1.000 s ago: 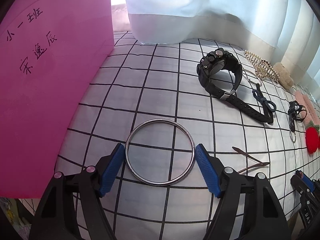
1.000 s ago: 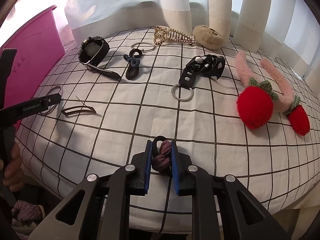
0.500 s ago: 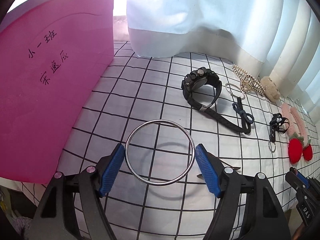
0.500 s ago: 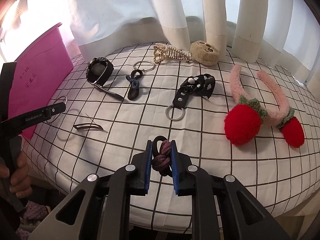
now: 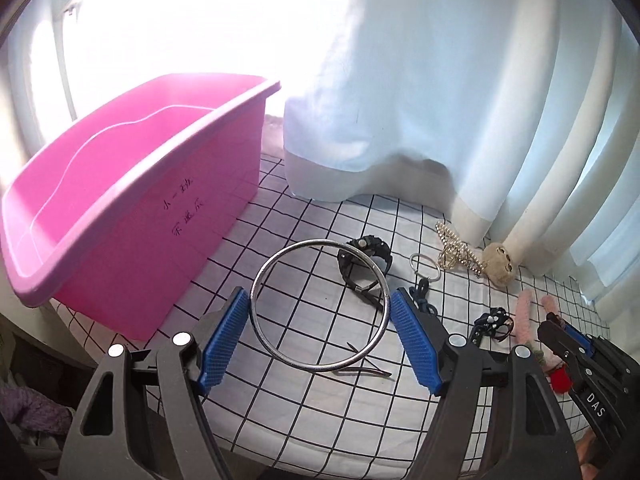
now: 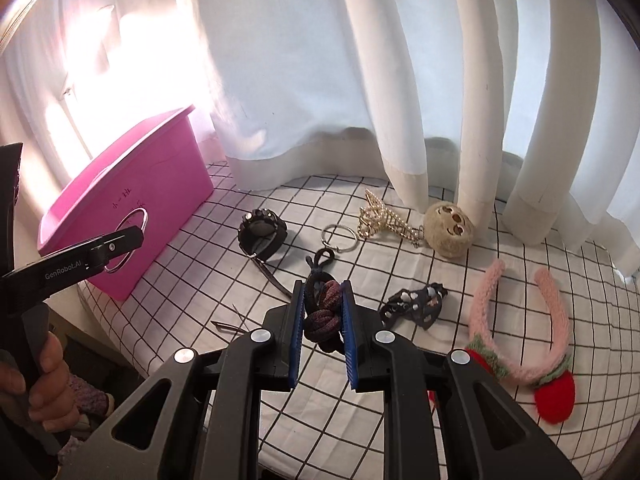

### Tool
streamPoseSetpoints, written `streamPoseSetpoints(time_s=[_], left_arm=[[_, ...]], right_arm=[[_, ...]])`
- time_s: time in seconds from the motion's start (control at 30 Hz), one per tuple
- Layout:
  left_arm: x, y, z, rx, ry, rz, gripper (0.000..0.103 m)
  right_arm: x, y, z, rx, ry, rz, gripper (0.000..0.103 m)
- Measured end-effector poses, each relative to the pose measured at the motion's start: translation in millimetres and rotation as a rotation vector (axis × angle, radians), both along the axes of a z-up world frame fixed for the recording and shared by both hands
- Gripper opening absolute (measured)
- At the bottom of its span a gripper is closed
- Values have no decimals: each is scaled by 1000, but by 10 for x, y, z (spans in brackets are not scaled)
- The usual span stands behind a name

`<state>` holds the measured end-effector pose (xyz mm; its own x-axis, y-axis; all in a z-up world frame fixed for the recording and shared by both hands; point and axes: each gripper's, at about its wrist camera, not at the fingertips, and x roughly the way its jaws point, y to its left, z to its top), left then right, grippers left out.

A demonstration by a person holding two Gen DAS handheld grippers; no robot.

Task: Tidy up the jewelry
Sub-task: 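Lift ring and hair tie with both tools and carry over pink tub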

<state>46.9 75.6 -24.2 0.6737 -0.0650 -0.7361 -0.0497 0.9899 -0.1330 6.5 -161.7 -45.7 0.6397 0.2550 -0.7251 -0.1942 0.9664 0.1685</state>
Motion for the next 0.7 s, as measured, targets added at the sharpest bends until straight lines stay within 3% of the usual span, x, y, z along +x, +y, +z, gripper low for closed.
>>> streamPoseSetpoints(time_s=[0.17, 0.33, 0.7], left_arm=[[-123, 40, 452, 24, -90, 88, 71], [-115, 303, 752, 37, -117, 165, 71], [315, 1490, 859, 37, -62, 353, 71]], right_arm=[[282, 207, 322, 37, -58, 137, 17], [625, 597, 587, 98, -87, 250, 17], [1648, 2076, 921, 140, -46, 459, 17]])
